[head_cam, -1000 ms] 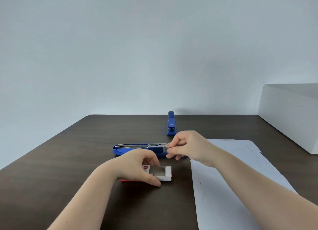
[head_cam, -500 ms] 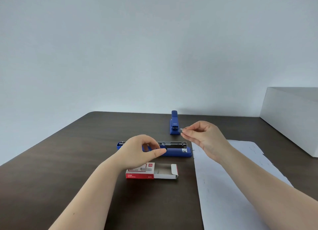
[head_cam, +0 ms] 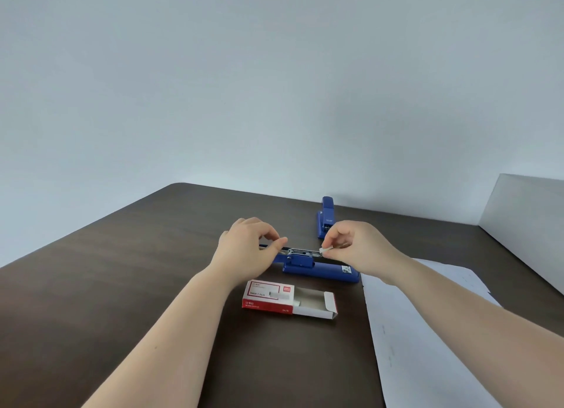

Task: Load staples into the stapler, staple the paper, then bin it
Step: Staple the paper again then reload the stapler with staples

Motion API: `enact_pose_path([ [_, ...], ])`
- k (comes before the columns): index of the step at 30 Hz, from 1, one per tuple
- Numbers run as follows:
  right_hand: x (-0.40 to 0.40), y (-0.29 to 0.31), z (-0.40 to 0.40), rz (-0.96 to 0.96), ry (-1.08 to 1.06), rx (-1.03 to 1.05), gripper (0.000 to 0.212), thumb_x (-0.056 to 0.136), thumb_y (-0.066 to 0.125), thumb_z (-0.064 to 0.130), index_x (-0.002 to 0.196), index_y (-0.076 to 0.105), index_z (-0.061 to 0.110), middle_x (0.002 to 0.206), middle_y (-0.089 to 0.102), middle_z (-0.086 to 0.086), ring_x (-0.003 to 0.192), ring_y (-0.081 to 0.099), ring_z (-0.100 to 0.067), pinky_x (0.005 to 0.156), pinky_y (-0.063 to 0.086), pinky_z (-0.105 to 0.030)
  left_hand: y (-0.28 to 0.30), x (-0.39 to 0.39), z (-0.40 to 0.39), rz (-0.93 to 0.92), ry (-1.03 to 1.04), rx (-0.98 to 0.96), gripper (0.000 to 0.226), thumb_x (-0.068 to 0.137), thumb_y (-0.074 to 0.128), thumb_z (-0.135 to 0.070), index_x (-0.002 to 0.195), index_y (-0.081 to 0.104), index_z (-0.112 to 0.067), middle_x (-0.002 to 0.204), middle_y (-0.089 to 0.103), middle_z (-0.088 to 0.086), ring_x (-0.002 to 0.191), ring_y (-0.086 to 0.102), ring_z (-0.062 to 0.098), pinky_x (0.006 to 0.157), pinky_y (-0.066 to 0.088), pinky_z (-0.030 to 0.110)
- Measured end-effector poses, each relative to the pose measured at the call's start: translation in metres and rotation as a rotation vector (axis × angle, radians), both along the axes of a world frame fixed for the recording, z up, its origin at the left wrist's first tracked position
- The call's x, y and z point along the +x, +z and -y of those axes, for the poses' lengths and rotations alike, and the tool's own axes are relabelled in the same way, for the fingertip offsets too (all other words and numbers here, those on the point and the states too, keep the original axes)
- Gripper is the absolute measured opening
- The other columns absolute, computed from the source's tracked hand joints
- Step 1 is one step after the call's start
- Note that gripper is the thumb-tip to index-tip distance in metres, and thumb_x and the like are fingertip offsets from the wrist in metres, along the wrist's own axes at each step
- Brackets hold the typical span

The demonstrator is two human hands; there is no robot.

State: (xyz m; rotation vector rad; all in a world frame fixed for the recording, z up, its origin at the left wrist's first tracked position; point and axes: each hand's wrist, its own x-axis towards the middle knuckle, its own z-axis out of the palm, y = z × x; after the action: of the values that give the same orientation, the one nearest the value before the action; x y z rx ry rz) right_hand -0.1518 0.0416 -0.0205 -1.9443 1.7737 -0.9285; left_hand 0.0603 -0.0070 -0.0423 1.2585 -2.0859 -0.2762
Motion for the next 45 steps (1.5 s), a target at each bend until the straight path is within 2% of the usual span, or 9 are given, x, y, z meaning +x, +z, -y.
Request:
enact_pose_path([
  [6, 0.007, -0.005, 0.007, 0.024, 0.014, 0.013, 0.009, 0.080, 0.072, 0.006, 0.079, 0.074, 0.014, 0.086, 0.073, -0.004, 0.086, 0.068, -0.023, 0.077, 0.053, -0.028, -0.008, 0.001, 0.005, 0.063, 0.038, 0.011, 0.023, 0.089, 0.053, -0.046, 0.099, 0.067, -0.031, 0.110, 0.062, -0.013, 0.112, 0.047, 0.011, 0.095, 0.033, 0.035],
  [11, 0.006, -0.009, 0.008, 0.098, 0.014, 0.034, 0.012, 0.080, 0.073, 0.007, 0.081, 0.075, 0.019, 0.087, 0.074, -0.003, 0.086, 0.068, -0.019, 0.077, 0.051, -0.022, -0.011, 0.002, 0.006, 0.088, 0.044, 0.010, 0.020, 0.090, 0.052, -0.045, 0.101, 0.066, -0.036, 0.111, 0.060, -0.017, 0.117, 0.044, 0.010, 0.100, 0.027, 0.037],
  [15, 0.006, -0.012, 0.006, 0.185, 0.000, -0.011, 0.013, 0.079, 0.074, 0.007, 0.082, 0.074, 0.020, 0.089, 0.075, 0.000, 0.087, 0.069, -0.013, 0.082, 0.054, -0.024, -0.011, 0.003, 0.008, 0.066, 0.053, 0.038, 0.022, 0.090, 0.051, -0.046, 0.103, 0.066, -0.036, 0.114, 0.060, -0.016, 0.119, 0.043, 0.010, 0.100, 0.028, 0.037],
  [19, 0.007, -0.014, 0.005, 0.149, 0.012, -0.013, 0.015, 0.080, 0.072, 0.006, 0.084, 0.074, 0.020, 0.091, 0.074, 0.002, 0.088, 0.068, -0.010, 0.079, 0.052, -0.018, -0.013, 0.003, 0.009, 0.071, 0.047, 0.045, 0.022, 0.090, 0.052, -0.047, 0.102, 0.066, -0.036, 0.113, 0.060, -0.016, 0.118, 0.044, 0.011, 0.099, 0.029, 0.036],
  [26, 0.006, -0.019, 0.004, 0.227, 0.014, -0.047, 0.023, 0.078, 0.075, 0.005, 0.076, 0.073, 0.028, 0.090, 0.074, 0.006, 0.089, 0.069, -0.008, 0.080, 0.050, -0.017, -0.013, 0.003, 0.010, 0.058, 0.047, 0.049, 0.021, 0.090, 0.052, -0.046, 0.102, 0.066, -0.037, 0.113, 0.061, -0.016, 0.118, 0.044, 0.011, 0.099, 0.029, 0.036],
  [31, 0.005, -0.020, 0.005, 0.213, 0.015, -0.040, 0.019, 0.078, 0.074, 0.007, 0.080, 0.073, 0.026, 0.091, 0.075, 0.003, 0.090, 0.069, -0.011, 0.085, 0.052, -0.022, -0.014, 0.004, 0.011, 0.058, 0.047, 0.056, 0.020, 0.090, 0.052, -0.045, 0.102, 0.065, -0.037, 0.112, 0.062, -0.017, 0.117, 0.045, 0.010, 0.098, 0.029, 0.035],
  [35, 0.005, -0.022, 0.006, 0.275, 0.000, -0.029, 0.018, 0.078, 0.075, 0.010, 0.079, 0.073, 0.028, 0.089, 0.075, 0.006, 0.091, 0.069, -0.010, 0.078, 0.049, -0.021, -0.014, 0.004, 0.011, 0.065, 0.045, 0.065, 0.020, 0.089, 0.052, -0.046, 0.102, 0.065, -0.037, 0.112, 0.062, -0.017, 0.117, 0.045, 0.011, 0.098, 0.029, 0.036],
  [42, 0.005, -0.021, 0.008, 0.218, 0.002, -0.009, 0.016, 0.082, 0.072, 0.012, 0.085, 0.072, 0.028, 0.095, 0.073, 0.005, 0.092, 0.065, -0.007, 0.067, 0.042, -0.013, -0.014, 0.004, 0.012, 0.067, 0.042, 0.074, 0.021, 0.089, 0.052, -0.046, 0.102, 0.065, -0.037, 0.112, 0.062, -0.017, 0.117, 0.046, 0.011, 0.099, 0.030, 0.037],
  [45, 0.003, -0.020, 0.009, 0.186, 0.024, 0.003, 0.015, 0.083, 0.070, 0.011, 0.088, 0.074, 0.025, 0.095, 0.073, 0.006, 0.090, 0.065, -0.005, 0.069, 0.043, -0.011, -0.014, 0.004, 0.012, 0.066, 0.044, 0.075, 0.021, 0.089, 0.052, -0.046, 0.102, 0.065, -0.037, 0.112, 0.063, -0.017, 0.117, 0.046, 0.011, 0.100, 0.031, 0.037],
])
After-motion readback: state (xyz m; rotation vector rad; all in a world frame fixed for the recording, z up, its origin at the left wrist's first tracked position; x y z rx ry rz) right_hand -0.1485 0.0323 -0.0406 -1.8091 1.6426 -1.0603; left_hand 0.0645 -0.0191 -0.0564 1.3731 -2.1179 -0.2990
